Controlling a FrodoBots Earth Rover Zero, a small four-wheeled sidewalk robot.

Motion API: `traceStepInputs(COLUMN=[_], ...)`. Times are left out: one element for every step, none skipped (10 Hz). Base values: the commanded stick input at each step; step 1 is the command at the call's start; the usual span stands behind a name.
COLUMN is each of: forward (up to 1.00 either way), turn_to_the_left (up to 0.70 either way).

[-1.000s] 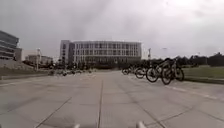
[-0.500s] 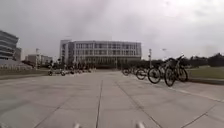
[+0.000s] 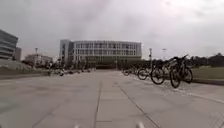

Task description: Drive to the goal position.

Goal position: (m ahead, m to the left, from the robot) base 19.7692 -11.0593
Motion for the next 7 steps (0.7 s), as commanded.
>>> traceStepInputs(forward=[0.85,0.85,0.85,0.85,0.85,0.85,0.85], turn_to_the_left=[0.00,0.00,0.00,0.00,0.00,0.00,0.00])
